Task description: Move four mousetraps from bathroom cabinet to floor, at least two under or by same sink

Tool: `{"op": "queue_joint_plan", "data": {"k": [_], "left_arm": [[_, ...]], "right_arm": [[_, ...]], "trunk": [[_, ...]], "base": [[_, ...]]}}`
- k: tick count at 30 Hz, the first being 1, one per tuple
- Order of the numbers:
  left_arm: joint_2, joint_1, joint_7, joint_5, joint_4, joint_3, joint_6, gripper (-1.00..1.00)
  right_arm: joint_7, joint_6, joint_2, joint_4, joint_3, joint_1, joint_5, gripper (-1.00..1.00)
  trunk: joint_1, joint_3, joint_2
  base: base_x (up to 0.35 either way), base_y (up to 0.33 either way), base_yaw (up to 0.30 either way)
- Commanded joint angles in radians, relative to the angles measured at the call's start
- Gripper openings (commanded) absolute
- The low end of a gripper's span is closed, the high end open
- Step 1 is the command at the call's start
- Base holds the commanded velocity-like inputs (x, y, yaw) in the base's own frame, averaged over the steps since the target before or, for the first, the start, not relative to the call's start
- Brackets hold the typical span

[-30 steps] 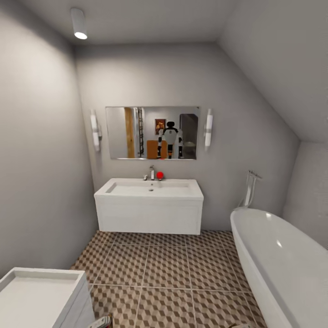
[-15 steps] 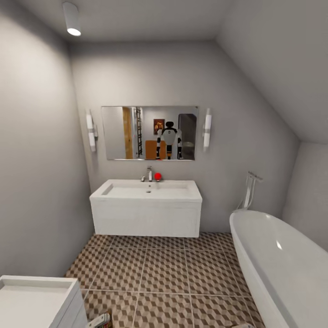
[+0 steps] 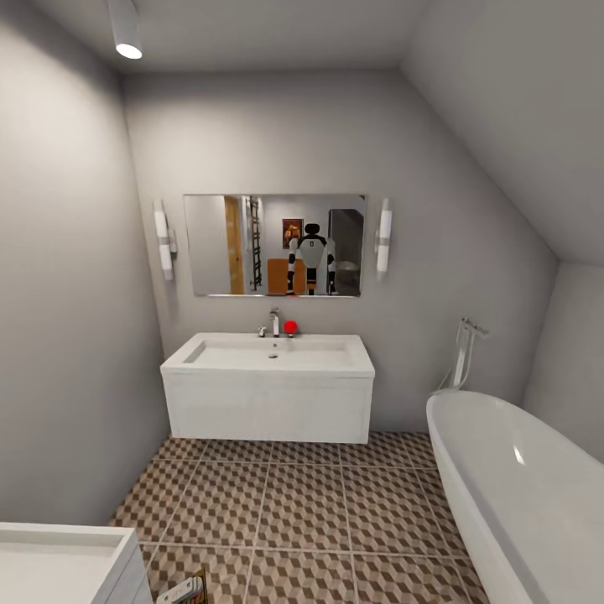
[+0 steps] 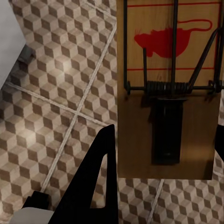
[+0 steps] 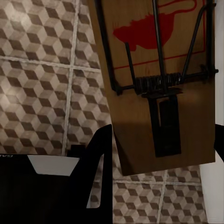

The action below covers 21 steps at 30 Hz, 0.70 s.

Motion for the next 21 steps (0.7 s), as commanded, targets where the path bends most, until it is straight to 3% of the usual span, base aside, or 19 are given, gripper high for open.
{"op": "queue_joint_plan", "data": {"k": [1,10,21], "left_arm": [[0.000,-0.001,-0.002,0.003,0.004,0.003,-0.005,-1.00],[0.000,-0.001,-0.002,0.003,0.004,0.003,-0.005,-1.00],[0.000,-0.001,-0.002,0.003,0.004,0.003,-0.005,-1.00]], "right_arm": [[-0.006,0.007,-0.001,-0.004,0.008,0.004,-0.011,-1.00],[-0.006,0.006,-0.002,-0.004,0.008,0.010,-0.011,-1.00],[-0.006,0.006,-0.001,-0.004,0.008,0.011,-0.011,-1.00]], "trunk": [[0.000,0.000,-0.001],[0.000,0.000,-0.001],[0.000,0.000,-0.001]], "base": [[0.033,0.000,0.000],[0.017,0.000,0.000],[0.216,0.000,0.000]]}}
